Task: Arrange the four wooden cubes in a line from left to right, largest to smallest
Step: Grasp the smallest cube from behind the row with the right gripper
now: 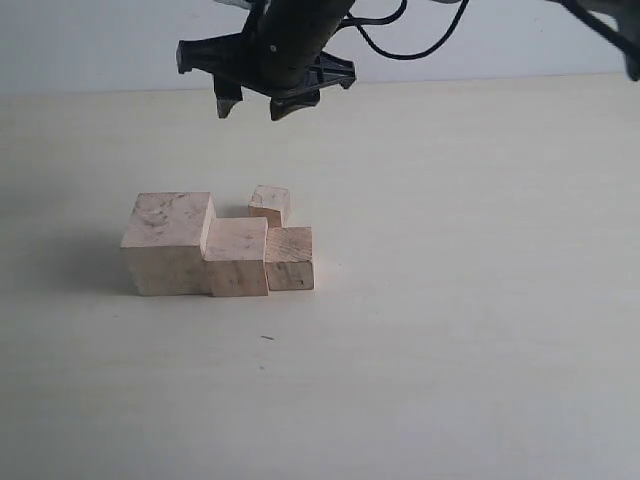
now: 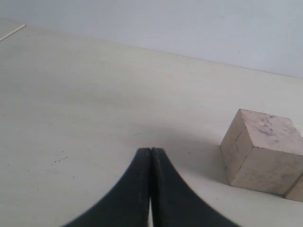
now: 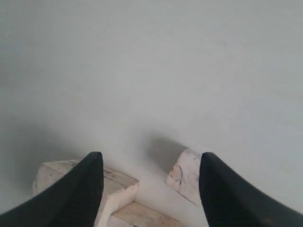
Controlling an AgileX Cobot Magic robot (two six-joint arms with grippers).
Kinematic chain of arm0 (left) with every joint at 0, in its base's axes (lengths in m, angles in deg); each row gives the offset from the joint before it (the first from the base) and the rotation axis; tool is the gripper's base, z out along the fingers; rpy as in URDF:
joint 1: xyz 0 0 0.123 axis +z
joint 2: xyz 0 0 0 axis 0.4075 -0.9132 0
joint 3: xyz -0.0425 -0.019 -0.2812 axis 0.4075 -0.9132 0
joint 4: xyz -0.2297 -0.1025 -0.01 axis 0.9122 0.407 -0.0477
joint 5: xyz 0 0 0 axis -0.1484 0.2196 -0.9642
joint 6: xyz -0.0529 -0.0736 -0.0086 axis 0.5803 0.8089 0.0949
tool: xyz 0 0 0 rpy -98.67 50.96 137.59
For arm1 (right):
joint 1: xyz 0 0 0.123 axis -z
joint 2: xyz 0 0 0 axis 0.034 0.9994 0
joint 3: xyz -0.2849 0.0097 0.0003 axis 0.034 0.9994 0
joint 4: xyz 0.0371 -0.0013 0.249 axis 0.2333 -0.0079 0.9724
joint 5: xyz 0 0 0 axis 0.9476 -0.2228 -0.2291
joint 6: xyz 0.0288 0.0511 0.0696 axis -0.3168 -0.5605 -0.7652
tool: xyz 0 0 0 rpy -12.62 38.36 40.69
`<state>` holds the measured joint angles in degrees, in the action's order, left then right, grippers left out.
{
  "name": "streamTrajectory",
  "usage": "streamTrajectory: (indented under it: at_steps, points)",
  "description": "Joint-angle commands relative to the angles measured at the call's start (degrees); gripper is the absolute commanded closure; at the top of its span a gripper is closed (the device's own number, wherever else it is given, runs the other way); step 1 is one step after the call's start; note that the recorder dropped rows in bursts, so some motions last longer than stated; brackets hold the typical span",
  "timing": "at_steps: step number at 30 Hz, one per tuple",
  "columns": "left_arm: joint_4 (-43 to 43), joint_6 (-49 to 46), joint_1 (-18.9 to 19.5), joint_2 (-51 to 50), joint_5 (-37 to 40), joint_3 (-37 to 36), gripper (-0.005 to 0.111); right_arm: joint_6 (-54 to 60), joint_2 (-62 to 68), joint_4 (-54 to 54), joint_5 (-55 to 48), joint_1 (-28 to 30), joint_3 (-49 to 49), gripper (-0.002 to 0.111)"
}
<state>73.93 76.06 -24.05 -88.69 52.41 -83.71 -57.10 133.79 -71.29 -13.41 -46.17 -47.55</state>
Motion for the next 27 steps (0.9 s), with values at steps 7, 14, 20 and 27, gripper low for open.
streamTrajectory:
  at_steps: [7, 14, 20, 27]
  points:
    - [0.1, -0.4, -0.1, 0.3, -0.6, -0.2, 0.107, -12.4, 10.8, -3.2, -14.3, -0.1, -10.2, 0.052]
    - [0.1, -0.3, -0.1, 0.3, -0.6, -0.2, 0.107, -14.6, 12.5, -3.4, -11.7, -0.1, -10.3, 0.052]
    - [0.1, -0.4, -0.1, 0.3, -0.6, -0.2, 0.107, -16.8, 13.7, -3.3, -10.1, -0.1, -10.3, 0.052]
    - [0.1, -0.3, -0.1, 0.3, -0.6, -0.2, 0.107, -16.8, 14.6, -3.0, -9.0, -0.1, -10.3, 0.052]
